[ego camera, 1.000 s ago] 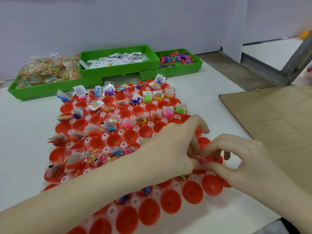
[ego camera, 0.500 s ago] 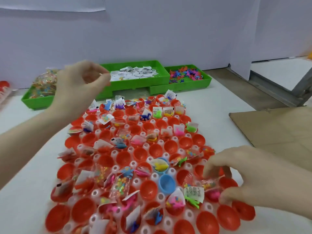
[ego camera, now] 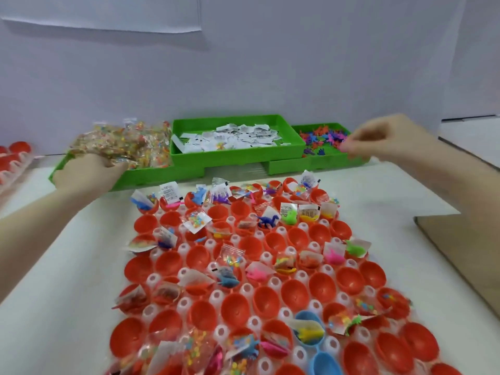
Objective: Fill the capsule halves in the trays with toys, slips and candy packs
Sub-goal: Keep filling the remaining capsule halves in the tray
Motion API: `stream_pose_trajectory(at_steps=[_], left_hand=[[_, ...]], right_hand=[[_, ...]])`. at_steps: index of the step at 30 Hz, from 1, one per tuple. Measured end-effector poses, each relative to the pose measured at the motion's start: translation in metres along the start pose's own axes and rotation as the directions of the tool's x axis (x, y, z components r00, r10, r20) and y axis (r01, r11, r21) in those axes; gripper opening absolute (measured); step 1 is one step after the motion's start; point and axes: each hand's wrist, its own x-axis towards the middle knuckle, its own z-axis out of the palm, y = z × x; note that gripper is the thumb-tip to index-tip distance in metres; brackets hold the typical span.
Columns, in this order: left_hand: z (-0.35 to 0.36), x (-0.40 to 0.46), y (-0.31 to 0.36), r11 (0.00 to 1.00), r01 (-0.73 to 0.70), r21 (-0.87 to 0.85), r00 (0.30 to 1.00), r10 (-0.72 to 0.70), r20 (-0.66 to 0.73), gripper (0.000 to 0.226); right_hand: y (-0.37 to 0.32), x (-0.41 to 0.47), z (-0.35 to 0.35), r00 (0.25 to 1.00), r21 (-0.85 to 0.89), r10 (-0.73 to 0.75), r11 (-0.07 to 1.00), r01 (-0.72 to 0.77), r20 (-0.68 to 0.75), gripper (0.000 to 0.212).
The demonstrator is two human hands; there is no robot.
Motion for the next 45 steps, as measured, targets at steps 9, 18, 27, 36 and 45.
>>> stream_pose_trajectory(at_steps=[9,18,27,36,45], left_hand=[[-0.039,-0.046,0.056,0.975,0.198,-0.096,0.977,-0.189,0.096,0.058],[-0.035,-0.038,0.061,0.936,0.34,-0.093,0.94,-0.334,0.072,0.065],[-0.027,-0.049,0.065,0.965,0.261,0.021,0.959,-0.256,-0.118,0.044],[-0.027,-0.052,0.067,0.992,0.051,0.116,0.961,-0.017,-0.276,0.048],[-0.037,-0.06,0.062,0.997,-0.061,-0.048,0.923,0.038,-0.383,0.048]], right_hand=[[0.061,0.133,0.071,0.953,-0.354,0.28,0.885,-0.304,-0.117,0.027],[0.068,0.146,0.07,0.908,-0.267,0.358,0.873,-0.408,-0.217,0.022],[0.068,0.145,0.055,0.921,-0.315,0.274,0.879,-0.357,-0.278,0.026],[0.008,0.155,0.078,0.976,-0.331,-0.073,0.944,0.0,-0.207,0.032],[0.005,0.157,0.105,0.998,-0.458,0.05,0.888,-0.031,0.03,0.022]])
